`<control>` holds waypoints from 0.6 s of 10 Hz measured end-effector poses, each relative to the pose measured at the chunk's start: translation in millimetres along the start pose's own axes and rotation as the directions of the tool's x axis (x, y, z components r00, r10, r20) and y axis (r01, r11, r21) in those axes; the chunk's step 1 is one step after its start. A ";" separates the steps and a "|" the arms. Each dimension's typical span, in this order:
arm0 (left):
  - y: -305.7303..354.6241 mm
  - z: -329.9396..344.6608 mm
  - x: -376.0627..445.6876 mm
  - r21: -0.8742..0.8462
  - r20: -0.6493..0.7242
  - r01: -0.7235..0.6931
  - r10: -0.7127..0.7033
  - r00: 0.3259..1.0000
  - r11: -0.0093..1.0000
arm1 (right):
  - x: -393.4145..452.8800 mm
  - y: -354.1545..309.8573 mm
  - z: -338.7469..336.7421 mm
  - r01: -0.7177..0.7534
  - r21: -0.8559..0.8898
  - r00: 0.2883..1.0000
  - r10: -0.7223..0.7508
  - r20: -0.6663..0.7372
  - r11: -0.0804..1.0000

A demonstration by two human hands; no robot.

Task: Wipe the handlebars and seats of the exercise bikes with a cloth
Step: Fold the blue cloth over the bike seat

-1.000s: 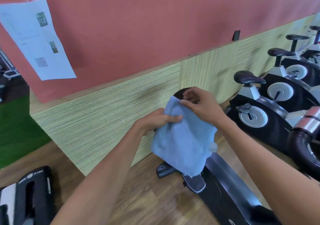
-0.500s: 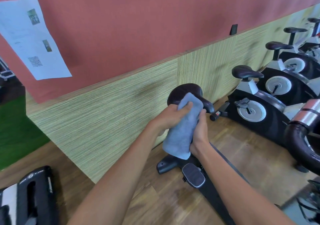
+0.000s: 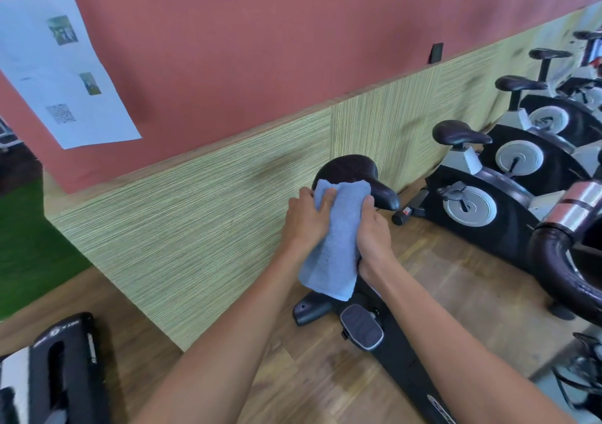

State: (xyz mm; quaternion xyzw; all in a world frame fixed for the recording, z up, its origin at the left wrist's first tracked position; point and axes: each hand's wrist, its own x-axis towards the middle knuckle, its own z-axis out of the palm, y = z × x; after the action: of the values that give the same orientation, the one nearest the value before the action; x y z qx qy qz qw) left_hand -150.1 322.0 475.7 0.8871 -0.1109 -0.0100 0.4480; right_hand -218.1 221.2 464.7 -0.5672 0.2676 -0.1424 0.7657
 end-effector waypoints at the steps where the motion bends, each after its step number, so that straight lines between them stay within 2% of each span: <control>1: 1.7 -0.5 -14.4 -0.133 -0.108 0.035 -0.049 0.993 0.990 | -2.3 -13.4 -6.3 0.080 -0.038 0.990 -0.084 -0.110 0.996; 2: 11.8 12.3 -25.3 -0.463 0.170 0.064 0.018 0.985 0.884 | -1.8 -10.1 8.8 -0.125 0.074 0.991 0.121 0.051 0.989; 3: 10.0 21.3 -19.1 -0.716 0.253 0.261 -0.107 0.961 0.648 | -10.4 -25.7 -11.3 -0.089 0.485 0.989 0.021 0.144 0.870; 4: -3.6 13.8 -11.0 -0.817 0.293 0.353 -0.198 0.935 0.455 | 4.2 -33.2 -18.6 0.416 -0.390 0.909 -0.380 0.171 0.822; 5: -6.4 11.3 -8.4 -0.867 0.273 0.328 -0.194 0.942 0.374 | 6.2 -23.9 -33.8 0.376 -0.482 0.913 -0.404 0.048 0.792; 6: 0.1 12.0 -9.0 -0.891 0.249 0.296 -0.173 0.953 0.344 | -5.6 -1.8 -34.5 -0.024 -0.202 0.987 0.056 0.153 0.979</control>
State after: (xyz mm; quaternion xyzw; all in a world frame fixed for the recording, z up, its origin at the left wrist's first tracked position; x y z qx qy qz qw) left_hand -160.3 314.2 467.9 0.4923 0.0171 -0.1830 0.8508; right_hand -242.3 196.2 460.4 -0.6453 0.2304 -0.0539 0.7264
